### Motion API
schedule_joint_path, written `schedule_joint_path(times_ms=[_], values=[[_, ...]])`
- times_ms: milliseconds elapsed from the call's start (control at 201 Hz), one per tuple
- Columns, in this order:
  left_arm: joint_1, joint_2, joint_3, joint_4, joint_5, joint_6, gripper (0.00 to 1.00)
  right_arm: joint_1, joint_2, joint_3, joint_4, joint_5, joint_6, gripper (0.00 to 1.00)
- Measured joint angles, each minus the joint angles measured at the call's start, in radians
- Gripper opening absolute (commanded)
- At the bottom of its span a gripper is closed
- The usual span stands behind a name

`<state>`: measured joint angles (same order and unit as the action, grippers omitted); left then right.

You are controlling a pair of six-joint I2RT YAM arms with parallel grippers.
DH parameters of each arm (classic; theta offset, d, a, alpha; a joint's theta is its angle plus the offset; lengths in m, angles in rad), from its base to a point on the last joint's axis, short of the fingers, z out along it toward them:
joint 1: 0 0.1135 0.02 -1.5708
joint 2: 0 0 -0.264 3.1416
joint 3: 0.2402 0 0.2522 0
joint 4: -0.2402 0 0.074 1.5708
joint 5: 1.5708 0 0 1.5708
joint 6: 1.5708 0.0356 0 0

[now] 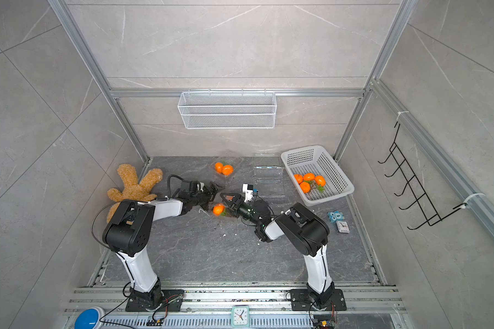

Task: Take oranges out of containers
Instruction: Open the packing box at the center of the board, then pick up the orange from the packing box.

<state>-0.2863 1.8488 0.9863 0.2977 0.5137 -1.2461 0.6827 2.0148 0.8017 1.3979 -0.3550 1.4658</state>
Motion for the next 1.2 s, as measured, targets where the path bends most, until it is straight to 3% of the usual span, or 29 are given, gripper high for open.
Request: schedule_joint_path(times_ms=[299, 529, 828, 1012, 1122, 1202], values=[[0.174, -0.155, -0.002, -0.129, 0.039, 0.063, 1.00, 0.000, -0.007, 0.016, -0.138, -0.050, -0.026, 0.86], [0.219, -0.233, -0.017, -0.207, 0.043, 0.104, 0.99, -0.014, -0.050, 0.059, -0.278, -0.124, -0.066, 1.00], [0.224, -0.341, -0.034, -0.275, 0.043, 0.154, 0.99, -0.047, -0.206, 0.159, -0.582, -0.182, -0.227, 1.00], [0.210, -0.402, -0.068, -0.281, 0.039, 0.165, 0.99, -0.064, -0.282, 0.301, -0.905, -0.172, -0.399, 1.00], [0.182, -0.439, -0.094, -0.294, 0.037, 0.180, 0.99, -0.061, -0.316, 0.373, -1.126, -0.131, -0.505, 0.88], [0.153, -0.466, -0.117, -0.298, 0.031, 0.186, 1.00, -0.047, -0.323, 0.408, -1.268, -0.096, -0.592, 0.84]])
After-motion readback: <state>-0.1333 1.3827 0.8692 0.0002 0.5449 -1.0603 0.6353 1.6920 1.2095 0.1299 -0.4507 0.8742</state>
